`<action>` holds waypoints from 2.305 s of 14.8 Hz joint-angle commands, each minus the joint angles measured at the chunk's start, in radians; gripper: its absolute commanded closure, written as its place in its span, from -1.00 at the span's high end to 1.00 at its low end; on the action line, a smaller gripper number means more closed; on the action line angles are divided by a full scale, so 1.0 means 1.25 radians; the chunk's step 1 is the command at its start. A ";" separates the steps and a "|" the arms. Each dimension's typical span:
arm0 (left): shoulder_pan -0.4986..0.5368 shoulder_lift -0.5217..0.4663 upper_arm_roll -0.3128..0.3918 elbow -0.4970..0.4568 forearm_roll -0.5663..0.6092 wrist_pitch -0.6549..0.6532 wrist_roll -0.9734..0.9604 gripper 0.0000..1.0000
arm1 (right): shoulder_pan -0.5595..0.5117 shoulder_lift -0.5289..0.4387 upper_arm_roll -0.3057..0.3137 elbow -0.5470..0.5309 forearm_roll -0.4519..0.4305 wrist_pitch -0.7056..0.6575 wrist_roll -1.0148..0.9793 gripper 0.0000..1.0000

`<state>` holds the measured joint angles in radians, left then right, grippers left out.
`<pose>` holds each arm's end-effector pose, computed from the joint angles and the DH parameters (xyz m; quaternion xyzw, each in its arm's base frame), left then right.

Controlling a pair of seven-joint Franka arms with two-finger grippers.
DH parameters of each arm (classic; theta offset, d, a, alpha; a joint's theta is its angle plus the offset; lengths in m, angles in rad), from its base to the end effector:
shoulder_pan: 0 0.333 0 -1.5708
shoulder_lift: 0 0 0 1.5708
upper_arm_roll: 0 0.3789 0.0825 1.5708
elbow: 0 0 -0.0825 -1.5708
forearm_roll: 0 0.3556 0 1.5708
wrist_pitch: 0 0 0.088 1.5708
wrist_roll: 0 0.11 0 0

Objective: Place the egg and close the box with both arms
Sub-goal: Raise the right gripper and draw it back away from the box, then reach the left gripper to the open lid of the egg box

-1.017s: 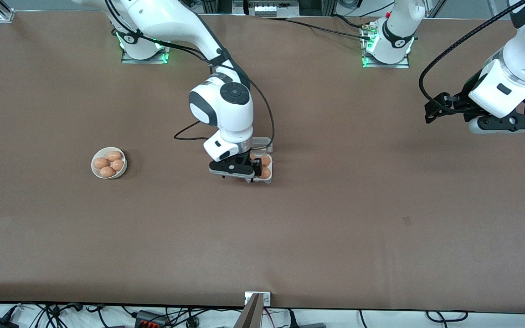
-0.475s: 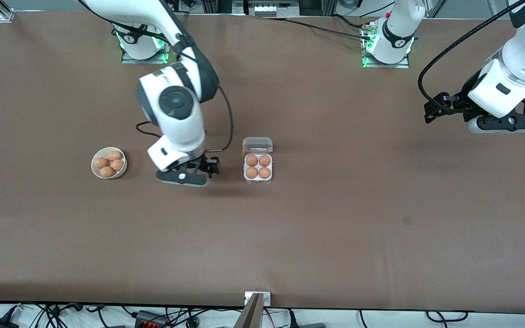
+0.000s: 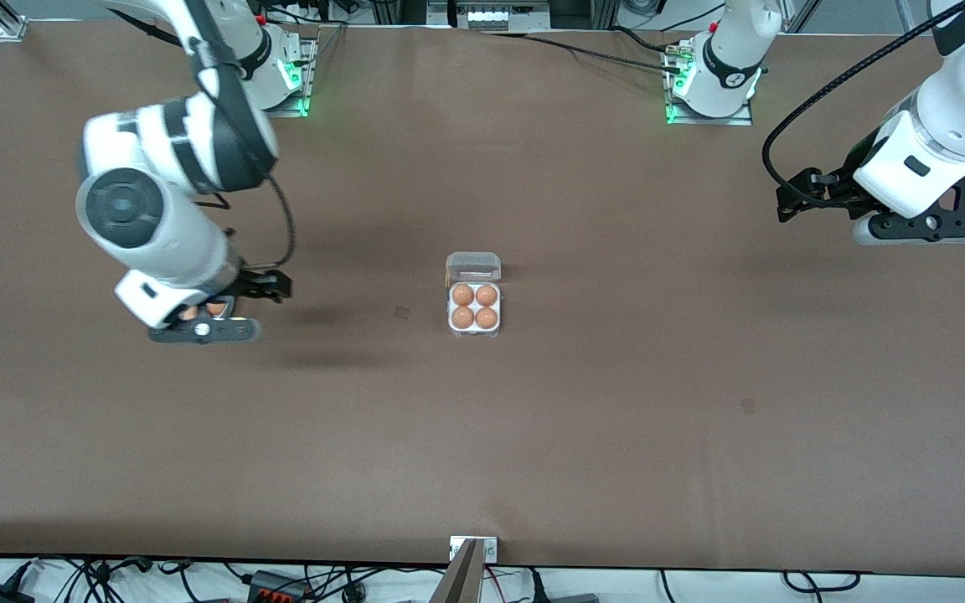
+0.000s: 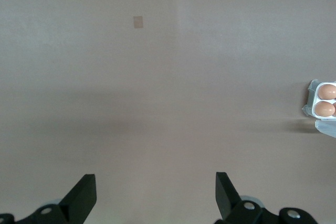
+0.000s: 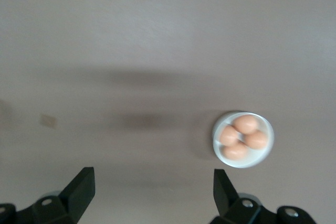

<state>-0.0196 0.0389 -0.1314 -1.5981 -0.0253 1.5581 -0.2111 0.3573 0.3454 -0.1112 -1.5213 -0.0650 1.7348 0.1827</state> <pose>0.5301 -0.0818 0.6508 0.9987 0.0303 -0.0414 0.0079 0.6220 0.1614 0.5177 0.9958 0.0410 -0.0526 0.0632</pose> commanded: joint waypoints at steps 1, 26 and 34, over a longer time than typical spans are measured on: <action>0.000 0.003 0.000 0.008 -0.013 -0.012 0.009 1.00 | -0.077 -0.053 0.012 -0.010 0.030 -0.056 -0.119 1.00; -0.008 0.014 -0.089 0.022 -0.122 -0.043 -0.032 -0.51 | -0.323 -0.313 0.072 -0.143 0.059 -0.108 -0.194 1.00; -0.198 0.239 -0.135 0.125 -0.182 -0.004 -0.210 -0.97 | -0.323 -0.311 0.072 -0.141 0.062 -0.115 -0.194 1.00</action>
<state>-0.2158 0.2195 -0.3020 -1.5531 -0.2428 1.5584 -0.4209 -0.0458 -0.0381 -0.0258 -1.6980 0.0179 1.5945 -0.0785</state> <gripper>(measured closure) 0.982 0.000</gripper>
